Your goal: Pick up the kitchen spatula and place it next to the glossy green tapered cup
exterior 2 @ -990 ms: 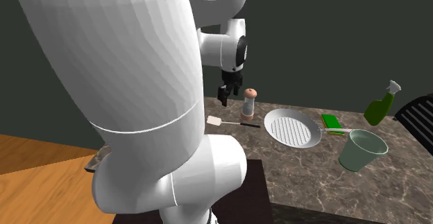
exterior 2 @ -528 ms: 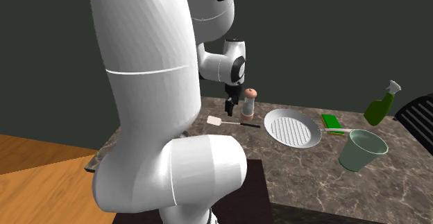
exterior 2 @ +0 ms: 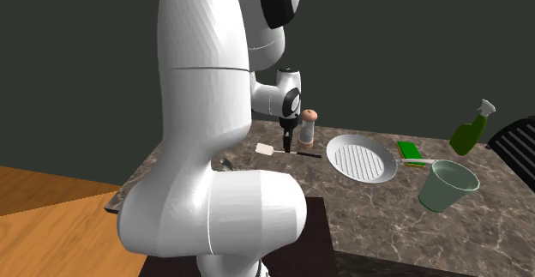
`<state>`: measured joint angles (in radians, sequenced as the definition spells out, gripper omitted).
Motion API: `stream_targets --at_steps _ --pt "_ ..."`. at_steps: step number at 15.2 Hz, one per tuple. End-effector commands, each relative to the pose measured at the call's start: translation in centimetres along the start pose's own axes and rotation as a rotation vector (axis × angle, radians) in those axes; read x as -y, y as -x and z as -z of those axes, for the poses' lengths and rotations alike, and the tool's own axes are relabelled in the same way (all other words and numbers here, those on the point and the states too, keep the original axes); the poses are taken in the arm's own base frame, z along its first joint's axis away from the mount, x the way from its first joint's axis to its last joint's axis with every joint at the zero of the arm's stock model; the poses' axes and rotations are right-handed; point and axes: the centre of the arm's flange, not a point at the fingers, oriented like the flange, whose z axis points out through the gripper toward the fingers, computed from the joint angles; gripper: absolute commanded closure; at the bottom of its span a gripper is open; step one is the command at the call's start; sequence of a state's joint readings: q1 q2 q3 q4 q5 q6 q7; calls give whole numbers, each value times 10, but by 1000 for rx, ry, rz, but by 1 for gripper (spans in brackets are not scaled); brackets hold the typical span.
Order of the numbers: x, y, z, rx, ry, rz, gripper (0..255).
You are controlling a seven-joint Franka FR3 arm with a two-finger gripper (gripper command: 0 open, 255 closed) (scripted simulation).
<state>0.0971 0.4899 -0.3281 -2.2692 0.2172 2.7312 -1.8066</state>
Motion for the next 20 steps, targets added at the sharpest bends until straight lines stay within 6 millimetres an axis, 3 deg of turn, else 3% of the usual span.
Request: stream_targets --at_steps 1,5,13,14,20 --pt "0 1 -12 0 0 6 0" --pt "0 1 -36 0 0 6 0" --pt "0 1 -36 0 0 6 0" --pt "0 1 -36 0 0 6 255" --pt "0 1 -36 0 0 6 255"
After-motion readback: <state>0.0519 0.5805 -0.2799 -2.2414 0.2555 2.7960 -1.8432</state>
